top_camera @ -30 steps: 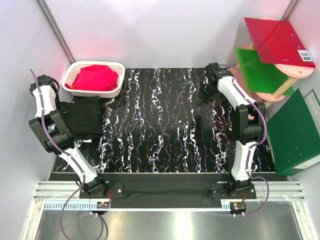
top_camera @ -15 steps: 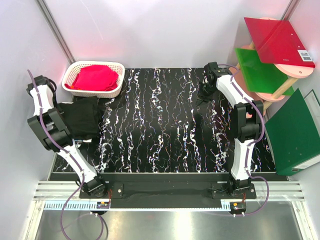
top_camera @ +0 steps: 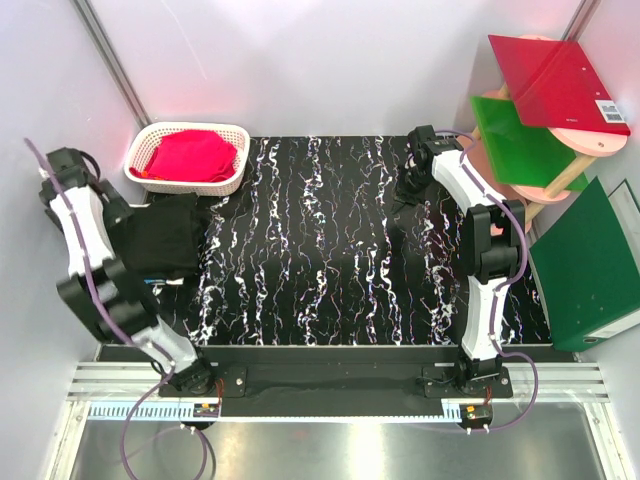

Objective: Fold and stack the t-shirts
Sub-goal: Put the neatly folded tshirt into the corner of the board with the left arm, then smooth out wrinkles on the folded tshirt

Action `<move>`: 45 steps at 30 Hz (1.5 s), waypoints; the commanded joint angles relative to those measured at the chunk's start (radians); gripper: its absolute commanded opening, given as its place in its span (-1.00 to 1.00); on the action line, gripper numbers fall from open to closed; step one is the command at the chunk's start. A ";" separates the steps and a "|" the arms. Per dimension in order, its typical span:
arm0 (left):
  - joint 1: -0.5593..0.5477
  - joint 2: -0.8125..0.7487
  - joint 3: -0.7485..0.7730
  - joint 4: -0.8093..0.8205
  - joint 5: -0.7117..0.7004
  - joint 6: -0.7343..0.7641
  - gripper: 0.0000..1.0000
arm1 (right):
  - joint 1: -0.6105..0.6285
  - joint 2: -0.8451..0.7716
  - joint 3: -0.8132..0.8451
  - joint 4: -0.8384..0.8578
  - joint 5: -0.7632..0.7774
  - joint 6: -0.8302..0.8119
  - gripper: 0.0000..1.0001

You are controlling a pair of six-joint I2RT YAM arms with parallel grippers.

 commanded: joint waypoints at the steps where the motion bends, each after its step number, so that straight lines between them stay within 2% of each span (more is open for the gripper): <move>1: 0.000 -0.285 -0.077 0.186 0.229 -0.069 0.98 | -0.005 0.009 0.038 -0.007 0.004 -0.007 -1.00; 2: -0.002 -0.307 -0.096 0.205 0.278 -0.080 0.87 | -0.007 0.011 0.038 -0.007 0.004 -0.004 -1.00; 3: 0.000 -0.325 -0.116 0.223 0.324 -0.090 0.01 | -0.005 0.015 0.038 -0.007 0.002 -0.004 -1.00; 4: 0.000 -0.339 -0.149 0.251 0.431 -0.101 -0.57 | -0.007 0.017 0.038 -0.007 -0.001 -0.004 -1.00; 5: 0.000 -0.335 -0.166 0.257 0.490 -0.138 -1.00 | -0.007 0.017 0.038 -0.007 -0.001 -0.001 -1.00; 6: 0.000 -0.327 -0.188 0.268 0.556 -0.158 -1.00 | -0.005 0.018 0.038 -0.005 -0.001 -0.001 -1.00; 7: -0.005 -0.298 -0.235 0.297 0.717 -0.172 -1.00 | -0.007 0.017 0.038 -0.004 -0.001 -0.002 -1.00; 9: -0.008 -0.252 -0.292 0.322 0.870 -0.219 -1.00 | -0.005 0.020 0.036 -0.004 0.001 -0.001 -1.00; 10: -0.005 -0.203 -0.370 0.366 1.018 -0.239 -1.00 | -0.007 0.018 0.033 -0.005 0.001 -0.001 -1.00; 11: -0.002 -0.183 -0.418 0.406 1.088 -0.289 -1.00 | -0.005 0.020 0.031 -0.004 0.001 -0.002 -1.00; 12: 0.003 -0.168 -0.471 0.461 1.153 -0.339 -1.00 | -0.005 0.017 0.028 -0.004 0.001 -0.001 -1.00; 13: 0.012 -0.148 -0.592 0.663 1.294 -0.400 -1.00 | -0.005 0.017 0.019 -0.002 0.002 0.001 -1.00; 14: 0.017 -0.143 -0.645 0.766 1.328 -0.542 -1.00 | -0.005 0.011 0.013 -0.001 0.002 0.001 -1.00; 16: 0.018 -0.135 -0.735 0.989 1.381 -0.630 -1.00 | -0.007 0.005 -0.004 0.001 0.004 -0.004 -1.00; 18: 0.020 -0.117 -0.759 1.079 1.400 -0.702 -1.00 | -0.005 -0.003 -0.018 0.005 0.012 -0.008 -1.00; 22: 0.043 -0.050 -0.797 1.061 1.351 -0.723 -1.00 | -0.007 -0.002 -0.021 0.008 0.018 -0.011 -1.00; 24: 0.046 -0.039 -0.782 1.034 1.310 -0.674 -1.00 | -0.007 0.000 -0.018 0.008 0.019 -0.011 -1.00; 25: 0.049 -0.028 -0.719 0.859 1.217 -0.620 -1.00 | -0.007 0.001 -0.015 0.008 0.019 -0.013 -1.00; 26: 0.047 -0.023 -0.684 0.784 1.167 -0.516 -1.00 | -0.005 0.003 -0.013 0.008 0.019 -0.016 -1.00; 28: 0.049 -0.008 -0.583 0.601 1.019 -0.445 -1.00 | -0.007 0.004 -0.008 0.007 0.021 -0.017 -1.00; 31: 0.049 0.024 -0.456 0.427 0.844 -0.350 -1.00 | -0.005 0.008 -0.007 0.007 0.024 -0.024 -1.00; 37: 0.049 0.082 -0.253 0.247 0.569 -0.239 -1.00 | -0.008 0.006 -0.002 0.005 0.026 -0.031 -1.00; 40: 0.046 0.127 -0.204 0.199 0.543 -0.181 -1.00 | -0.013 0.006 -0.005 0.005 0.022 -0.034 -1.00; 45: 0.044 0.150 -0.222 0.205 0.677 -0.123 -1.00 | -0.011 0.000 -0.021 0.005 0.024 -0.036 -1.00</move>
